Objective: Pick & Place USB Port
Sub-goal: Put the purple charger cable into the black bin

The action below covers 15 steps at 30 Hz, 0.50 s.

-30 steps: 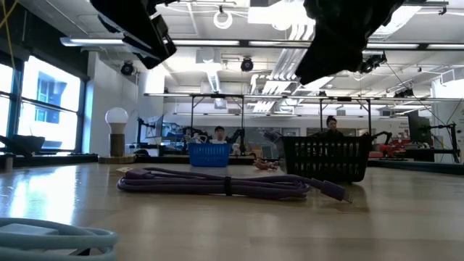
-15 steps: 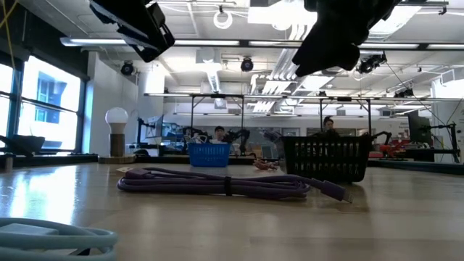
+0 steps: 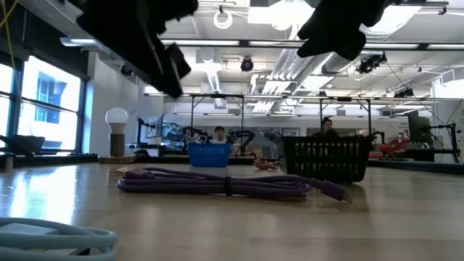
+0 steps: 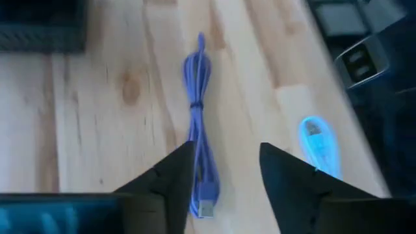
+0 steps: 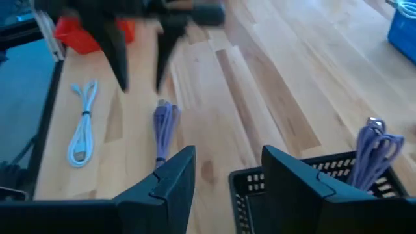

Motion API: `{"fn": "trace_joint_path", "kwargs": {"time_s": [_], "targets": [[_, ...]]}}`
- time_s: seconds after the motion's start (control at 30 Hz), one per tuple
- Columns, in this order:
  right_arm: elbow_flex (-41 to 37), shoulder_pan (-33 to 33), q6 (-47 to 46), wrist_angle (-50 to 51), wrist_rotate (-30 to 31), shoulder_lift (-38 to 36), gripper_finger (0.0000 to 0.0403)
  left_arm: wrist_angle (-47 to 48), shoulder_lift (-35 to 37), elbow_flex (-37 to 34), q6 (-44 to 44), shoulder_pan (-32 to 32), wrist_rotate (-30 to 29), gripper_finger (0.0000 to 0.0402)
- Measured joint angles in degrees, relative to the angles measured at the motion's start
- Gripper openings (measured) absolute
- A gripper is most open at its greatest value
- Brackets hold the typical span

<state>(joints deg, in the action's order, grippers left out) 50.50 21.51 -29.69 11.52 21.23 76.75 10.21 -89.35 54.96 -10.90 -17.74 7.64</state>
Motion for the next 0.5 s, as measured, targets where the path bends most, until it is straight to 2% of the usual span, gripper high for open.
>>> {"fn": "trace_joint_path", "kwargs": {"time_s": [0.1, 0.23, 0.5], "targets": [[0.0, 0.4, -0.2, -1.1, 0.0, 0.0, 0.0169, -1.6, -5.2, 1.4, 1.2, -0.5, -0.7, 0.0203], [0.0, 1.1, -0.5, -2.2, -0.2, 0.0, 0.0169, 2.1, -10.0, 5.4, 2.0, -0.7, -0.9, 0.023], [0.0, 4.4, -1.3, -3.7, 0.0, 0.0, 0.0169, 7.7, -14.9, 11.0, 4.2, -0.7, -2.5, 0.0238]]}}
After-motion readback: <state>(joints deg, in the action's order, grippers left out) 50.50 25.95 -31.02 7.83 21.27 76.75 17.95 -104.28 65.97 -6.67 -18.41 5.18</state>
